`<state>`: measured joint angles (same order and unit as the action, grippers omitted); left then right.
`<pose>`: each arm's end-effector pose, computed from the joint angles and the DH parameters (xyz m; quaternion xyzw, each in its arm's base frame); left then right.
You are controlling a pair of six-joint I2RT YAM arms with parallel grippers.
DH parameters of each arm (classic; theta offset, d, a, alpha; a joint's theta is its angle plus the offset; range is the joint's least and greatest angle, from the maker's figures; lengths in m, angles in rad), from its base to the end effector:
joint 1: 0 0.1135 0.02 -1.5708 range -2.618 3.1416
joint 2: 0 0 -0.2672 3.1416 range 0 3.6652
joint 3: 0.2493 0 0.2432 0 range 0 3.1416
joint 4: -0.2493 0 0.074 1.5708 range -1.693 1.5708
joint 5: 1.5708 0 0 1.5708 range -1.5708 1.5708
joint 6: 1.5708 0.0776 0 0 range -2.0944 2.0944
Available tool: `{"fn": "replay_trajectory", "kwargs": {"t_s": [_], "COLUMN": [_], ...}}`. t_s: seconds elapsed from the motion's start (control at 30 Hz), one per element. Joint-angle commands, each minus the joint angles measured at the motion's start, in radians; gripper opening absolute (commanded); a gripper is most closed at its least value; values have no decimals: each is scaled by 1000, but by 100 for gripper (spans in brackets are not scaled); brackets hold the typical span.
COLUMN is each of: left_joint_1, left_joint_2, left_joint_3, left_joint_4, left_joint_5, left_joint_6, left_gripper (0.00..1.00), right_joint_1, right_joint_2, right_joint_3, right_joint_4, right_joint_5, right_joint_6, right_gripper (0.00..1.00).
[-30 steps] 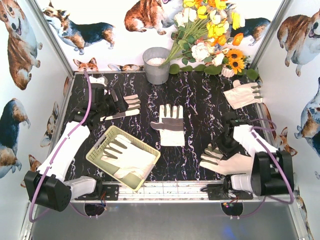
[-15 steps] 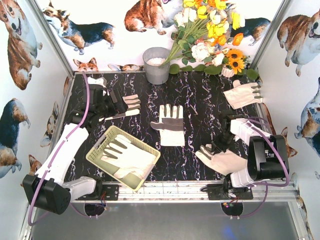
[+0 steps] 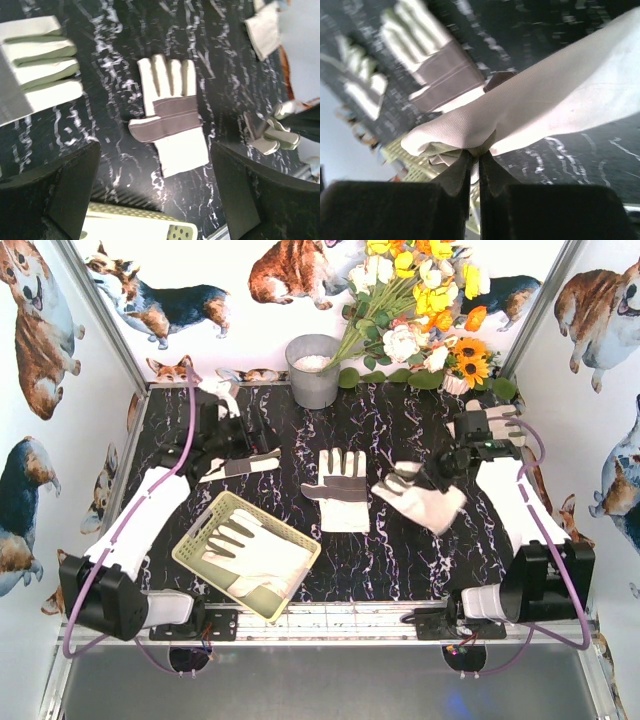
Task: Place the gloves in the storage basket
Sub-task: Pick up the glove from the center of the board, then turn over the glove.
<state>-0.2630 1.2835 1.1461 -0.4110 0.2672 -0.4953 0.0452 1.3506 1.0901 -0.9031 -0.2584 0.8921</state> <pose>0.2969 -0.1012 0.3193 -0.0354 0.8661 -0.2874 0.4074 0.2627 0.0317 0.2347 0.3753 0.8961 0.2031 0.1219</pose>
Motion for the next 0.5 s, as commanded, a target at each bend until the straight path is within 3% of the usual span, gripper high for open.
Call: {"fn": "replay_trajectory", "kwargs": {"t_s": [0.0, 0.2, 0.47], "left_joint_1": [-47, -176, -364], "left_joint_2": [43, 108, 226], "left_joint_3": [54, 105, 212], "left_joint_4": [135, 204, 182], "left_joint_5": [143, 243, 285], "left_joint_6": [9, 47, 132], "left_gripper": [84, 84, 85], "right_joint_1": [2, 1, 2], "right_joint_2": [-51, -91, -96], "right_joint_3": [64, 55, 49], "right_joint_4": [136, 352, 575], "right_joint_5": [-236, -373, -438], "right_joint_6": [-10, 197, 430], "right_gripper": [0, 0, 0]}}
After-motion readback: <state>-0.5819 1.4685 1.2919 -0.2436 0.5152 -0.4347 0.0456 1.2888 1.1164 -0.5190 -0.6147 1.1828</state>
